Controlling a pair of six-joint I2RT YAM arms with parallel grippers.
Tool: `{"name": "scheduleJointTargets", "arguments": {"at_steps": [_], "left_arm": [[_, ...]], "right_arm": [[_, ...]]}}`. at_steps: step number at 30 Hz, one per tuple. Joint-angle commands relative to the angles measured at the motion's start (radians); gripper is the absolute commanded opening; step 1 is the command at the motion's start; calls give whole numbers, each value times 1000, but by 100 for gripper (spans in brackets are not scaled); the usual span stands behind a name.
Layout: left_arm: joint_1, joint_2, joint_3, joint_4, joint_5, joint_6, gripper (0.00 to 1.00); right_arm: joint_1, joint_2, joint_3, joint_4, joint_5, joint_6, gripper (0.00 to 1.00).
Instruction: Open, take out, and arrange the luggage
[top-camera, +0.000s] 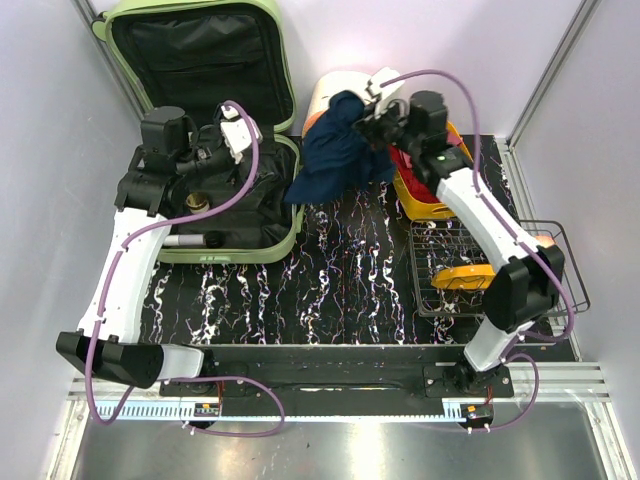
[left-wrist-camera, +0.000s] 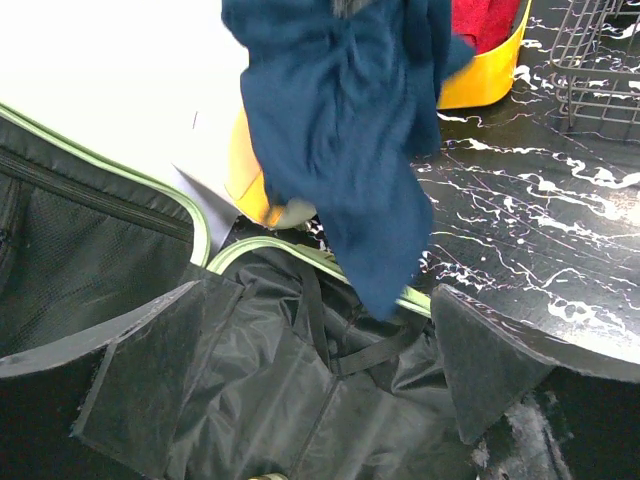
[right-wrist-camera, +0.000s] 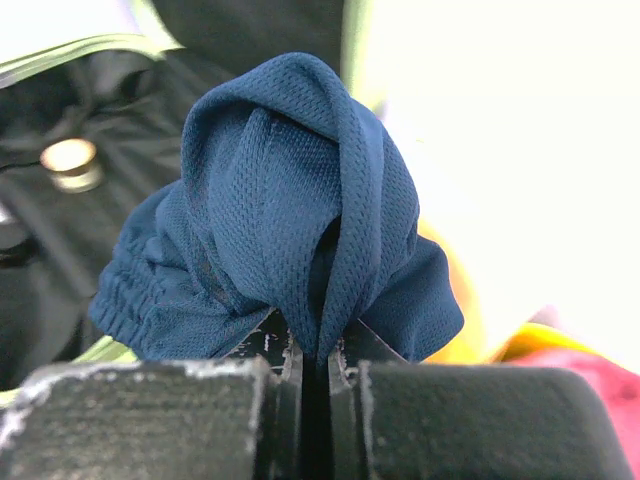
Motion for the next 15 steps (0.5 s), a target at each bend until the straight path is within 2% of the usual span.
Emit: {"name": "scheduleJointTargets", "arguments": {"at_steps": [1, 9, 15], "left_arm": [[0, 0, -21, 59, -24, -61, 99], [-2, 34, -20, 70, -10, -91, 99], [-2, 42, -24, 70, -10, -96, 99]], "right_arm": [[-86, -159, 42, 74, 121, 26, 0], [-232, -195, 16, 31, 247, -9, 0], [-261, -176, 8, 47, 357, -65, 0]]}}
